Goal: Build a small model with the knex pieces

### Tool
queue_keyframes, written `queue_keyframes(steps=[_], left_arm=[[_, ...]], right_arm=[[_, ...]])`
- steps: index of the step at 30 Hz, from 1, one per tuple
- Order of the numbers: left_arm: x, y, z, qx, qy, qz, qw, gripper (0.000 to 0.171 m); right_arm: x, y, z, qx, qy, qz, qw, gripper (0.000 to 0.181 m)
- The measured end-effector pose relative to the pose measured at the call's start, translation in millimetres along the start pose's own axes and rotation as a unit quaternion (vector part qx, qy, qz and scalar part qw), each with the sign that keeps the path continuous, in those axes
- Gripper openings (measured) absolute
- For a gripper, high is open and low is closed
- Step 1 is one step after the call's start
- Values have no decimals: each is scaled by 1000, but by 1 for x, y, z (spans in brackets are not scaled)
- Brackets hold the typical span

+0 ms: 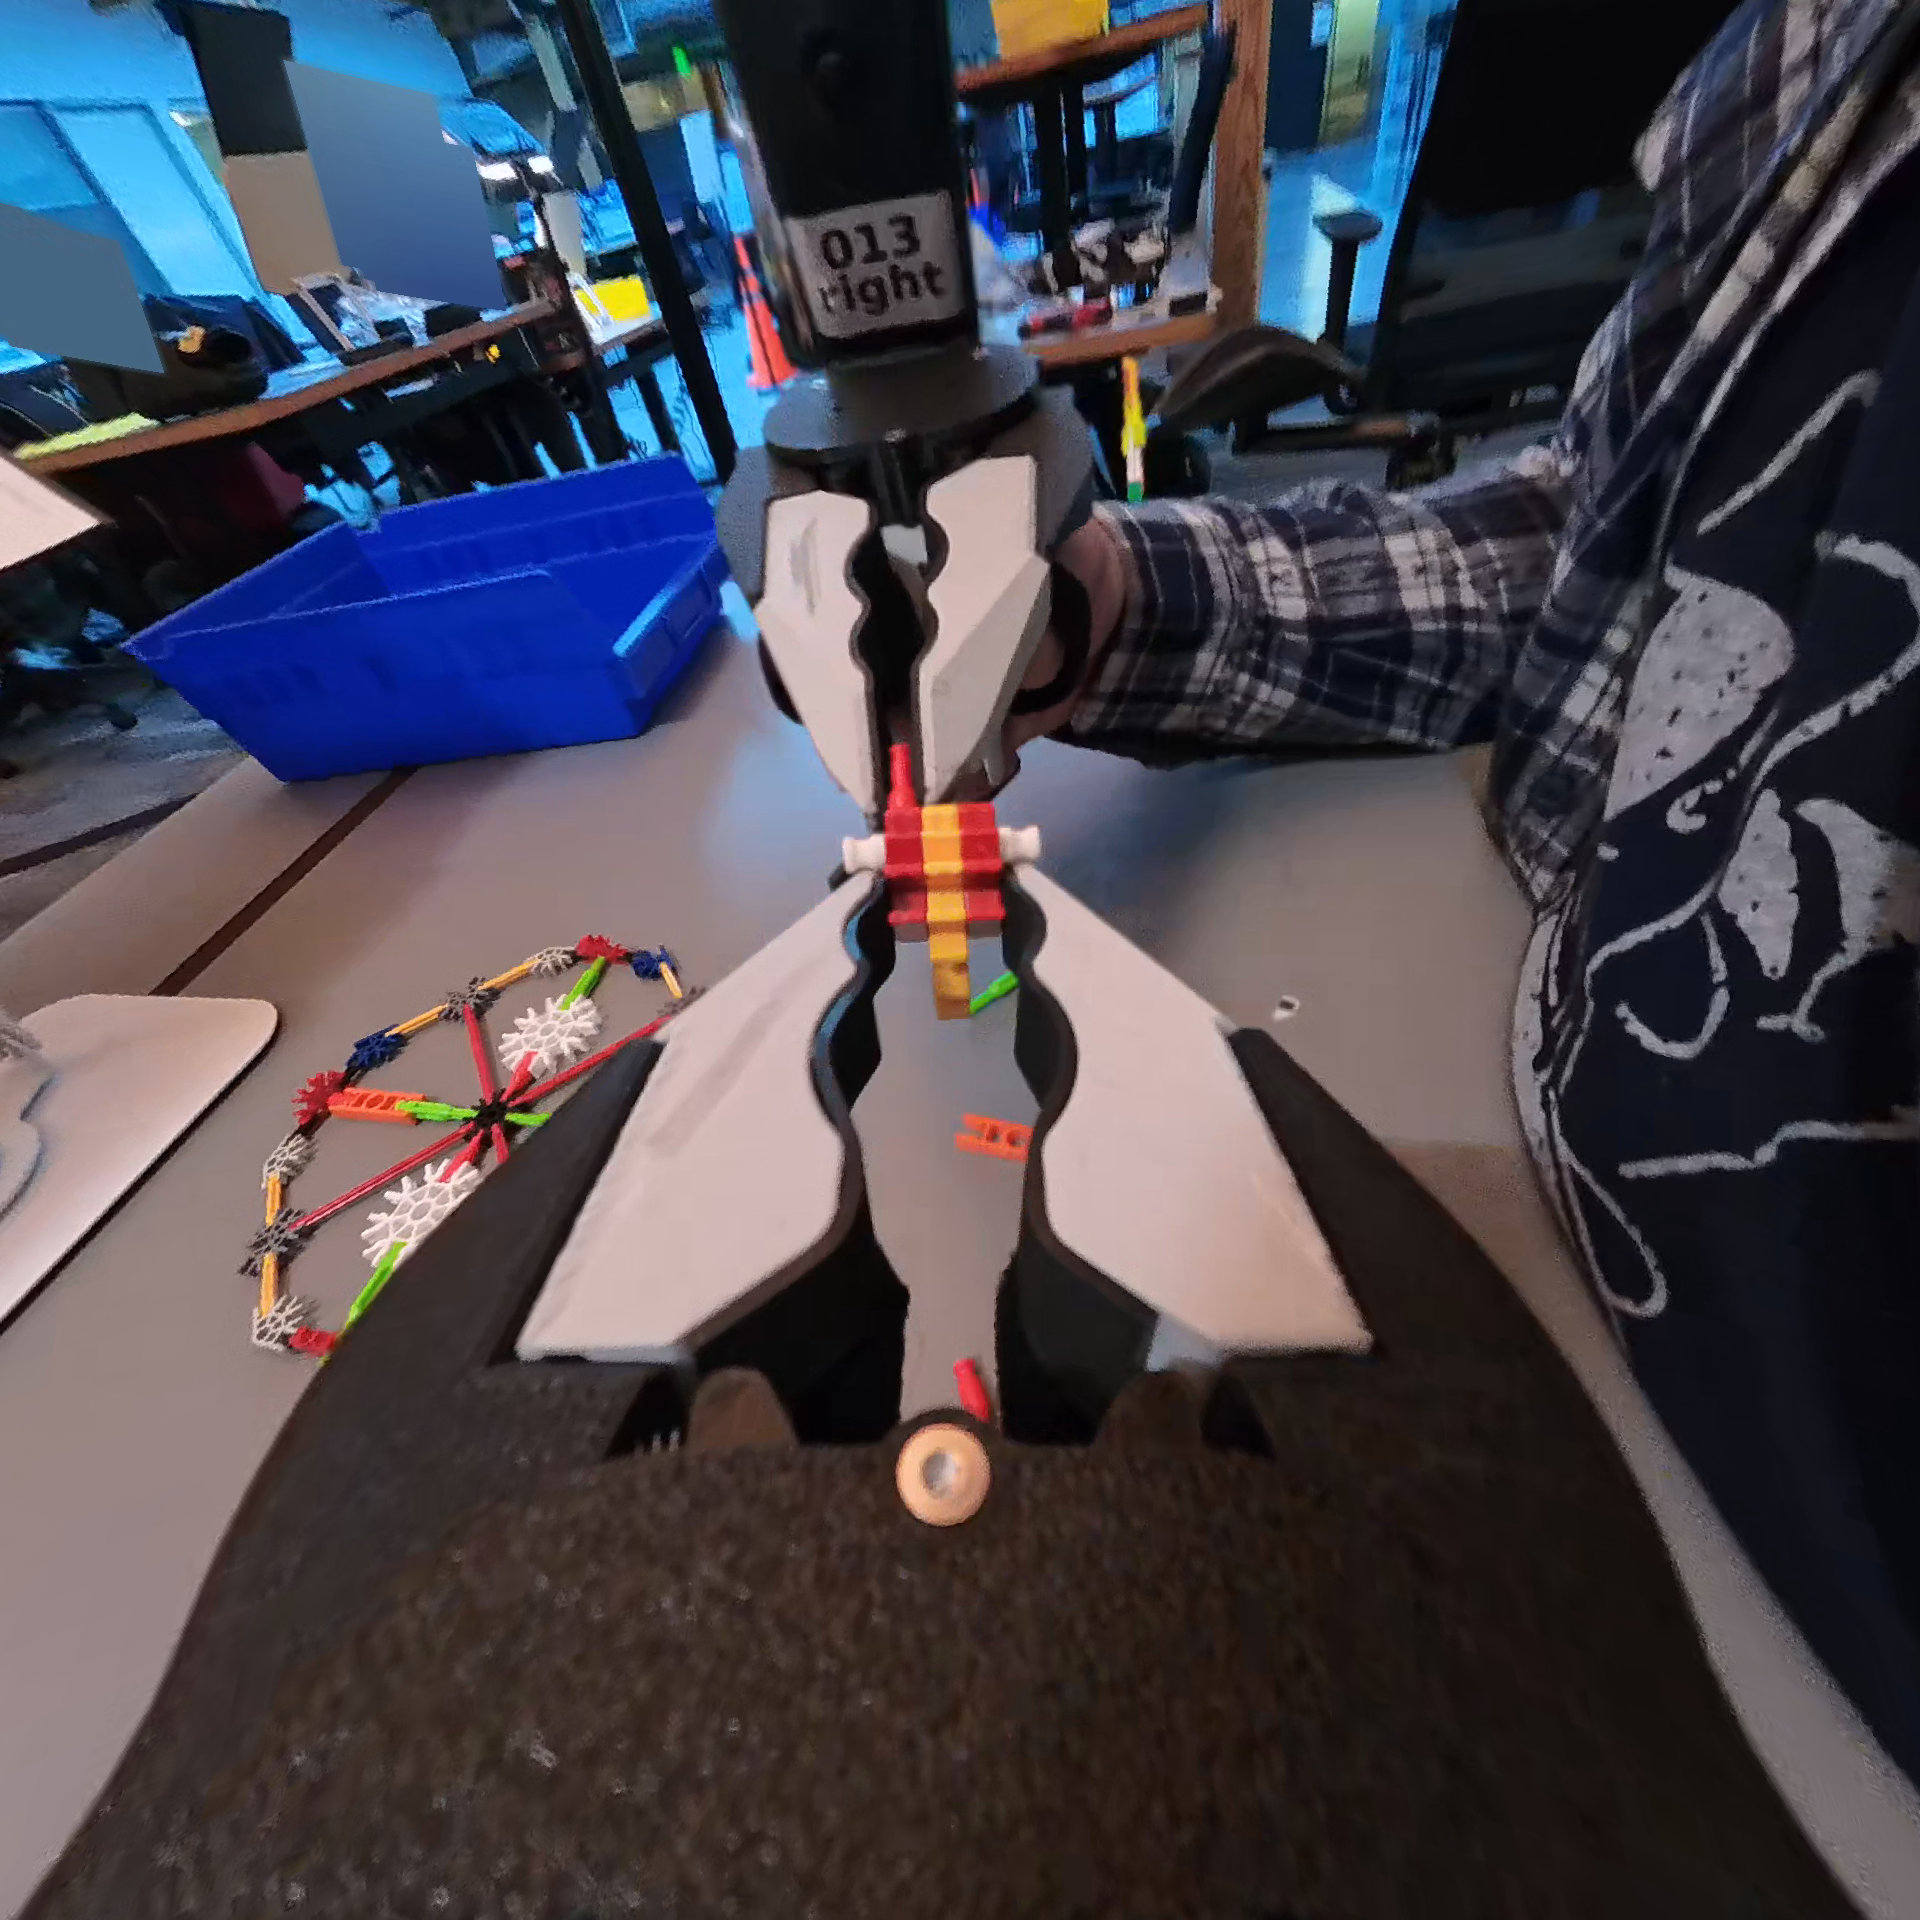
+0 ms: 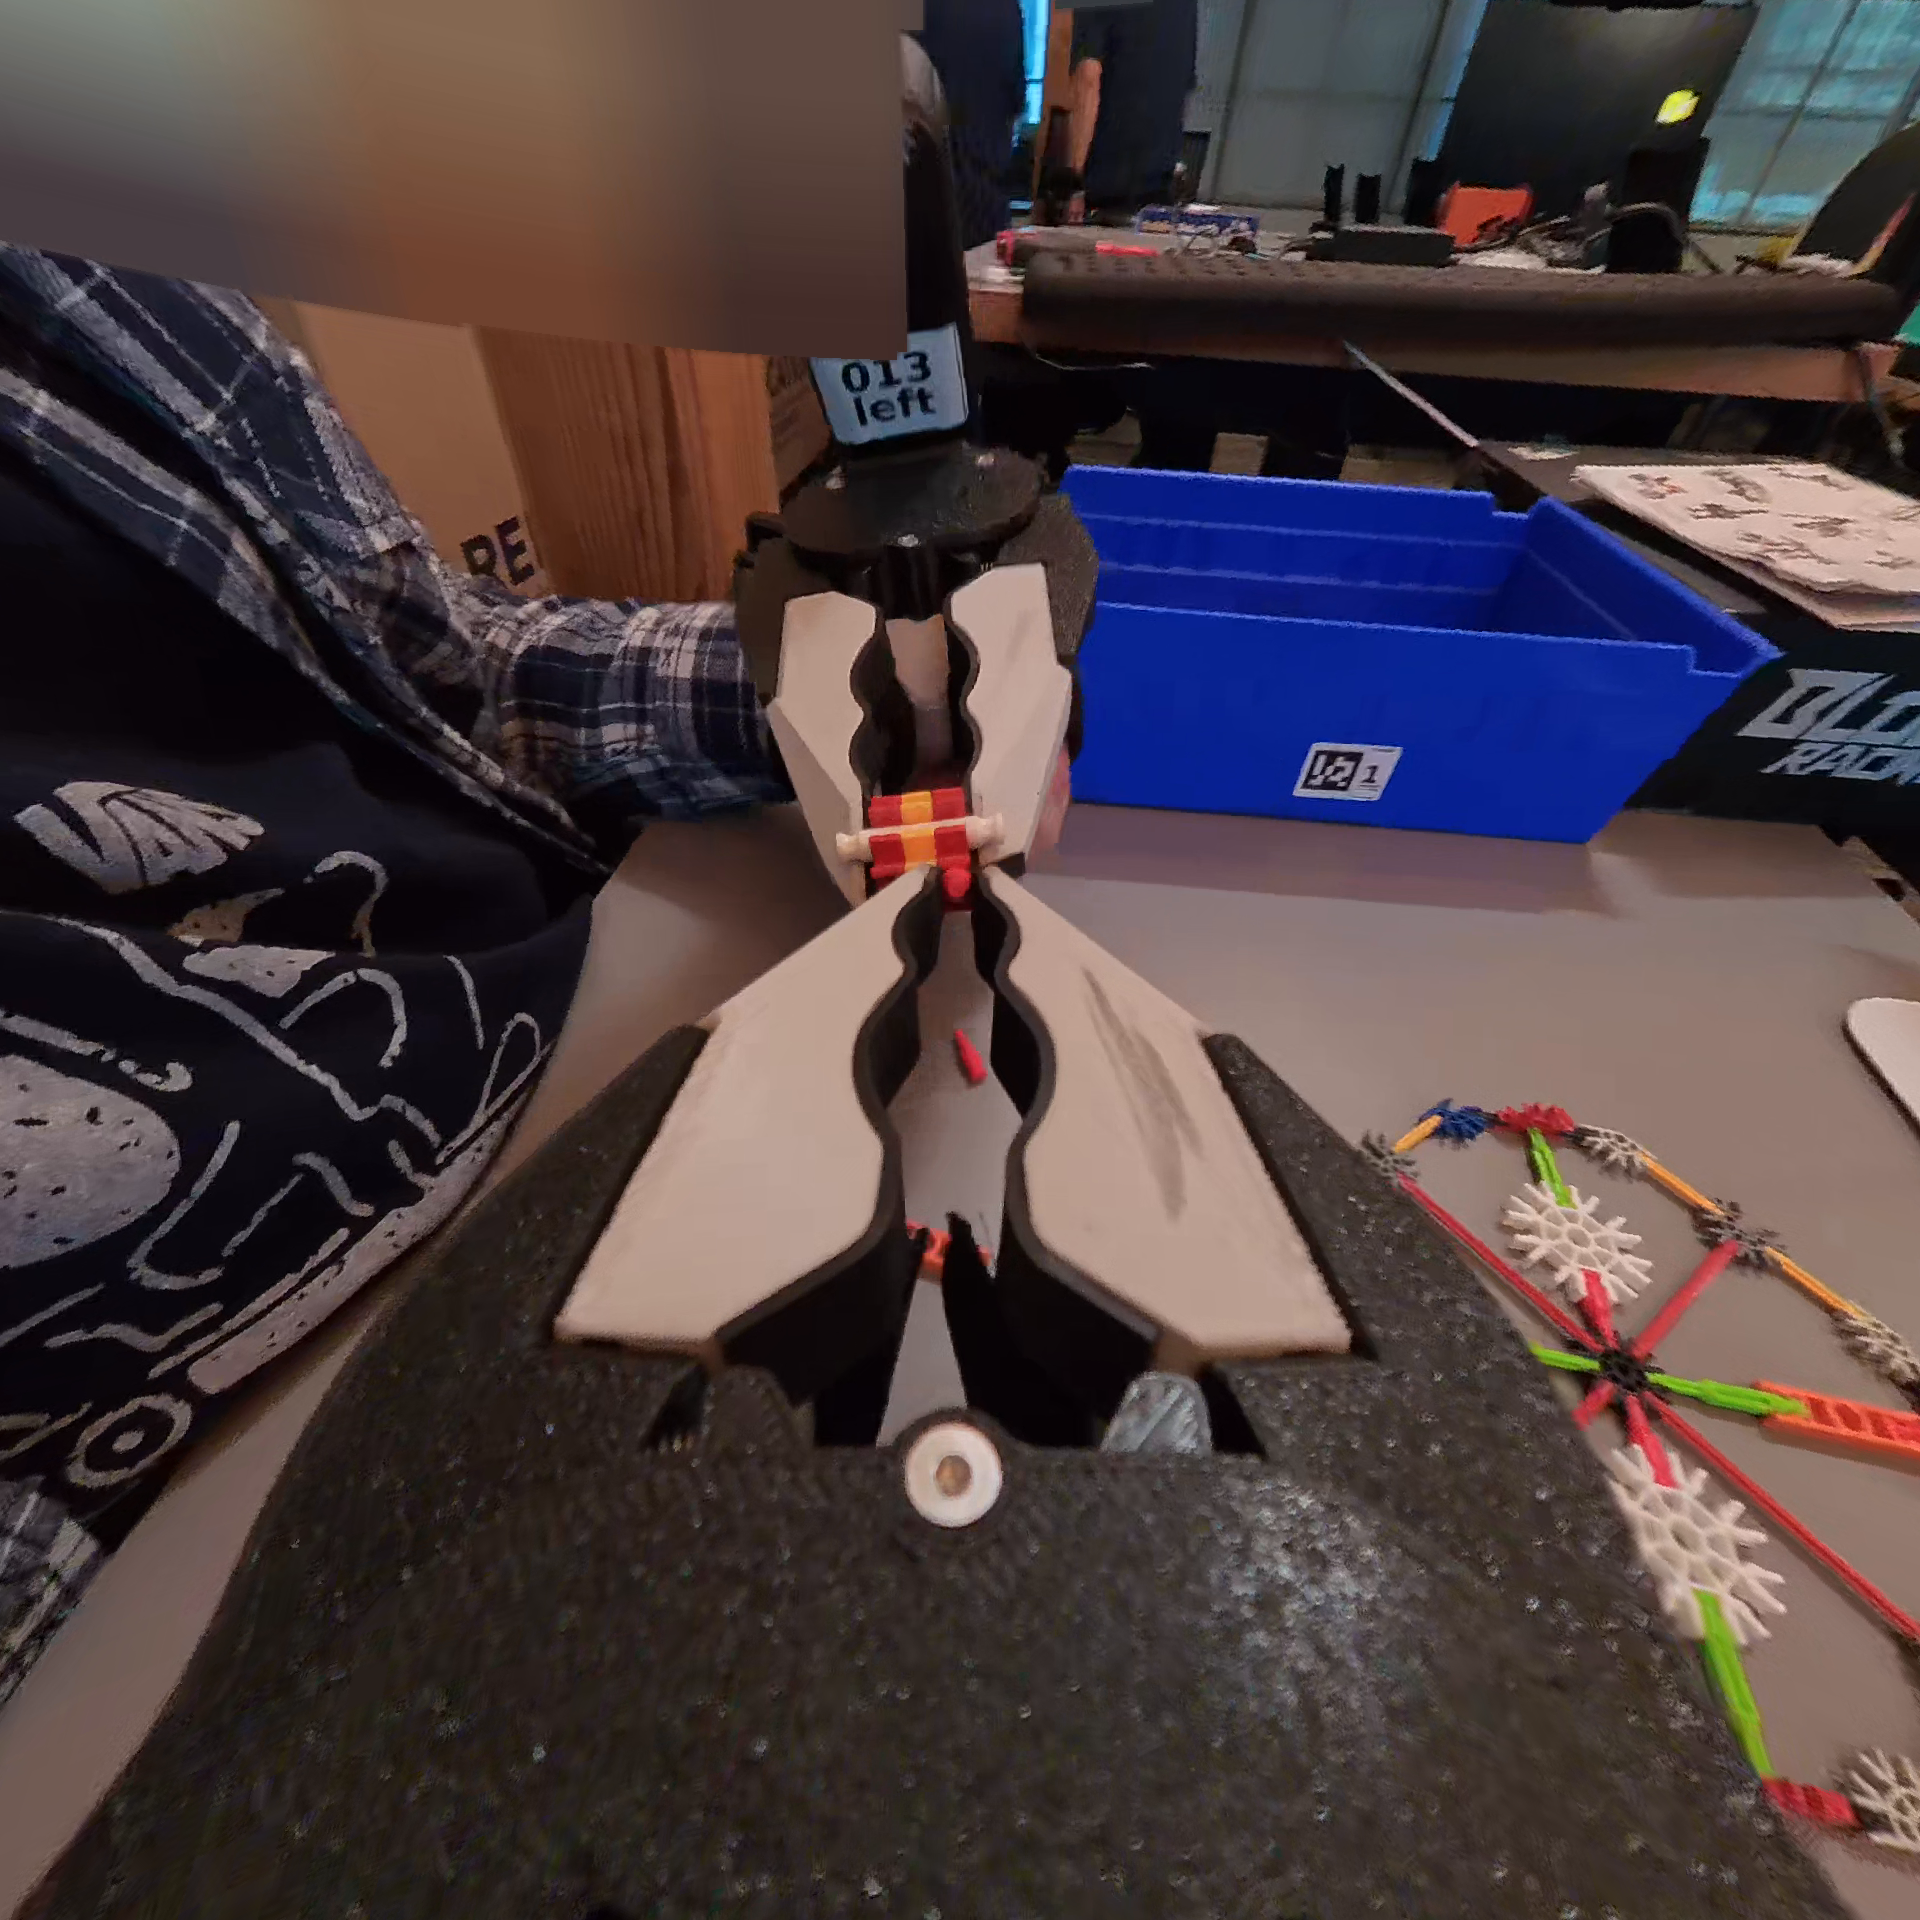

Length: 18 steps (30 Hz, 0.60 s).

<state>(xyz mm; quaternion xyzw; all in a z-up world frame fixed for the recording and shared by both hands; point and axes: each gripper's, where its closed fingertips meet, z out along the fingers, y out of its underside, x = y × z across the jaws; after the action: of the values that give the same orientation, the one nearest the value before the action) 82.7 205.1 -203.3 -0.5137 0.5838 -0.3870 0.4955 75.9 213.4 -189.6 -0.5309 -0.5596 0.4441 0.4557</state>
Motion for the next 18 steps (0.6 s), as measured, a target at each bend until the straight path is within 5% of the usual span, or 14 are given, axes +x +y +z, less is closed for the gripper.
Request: queue_keyframes(steps=[18], left_arm=[[70,8,-16,-140,190,123,964,17]], right_arm=[[-65,7,13,27,-223,50,973,4]])
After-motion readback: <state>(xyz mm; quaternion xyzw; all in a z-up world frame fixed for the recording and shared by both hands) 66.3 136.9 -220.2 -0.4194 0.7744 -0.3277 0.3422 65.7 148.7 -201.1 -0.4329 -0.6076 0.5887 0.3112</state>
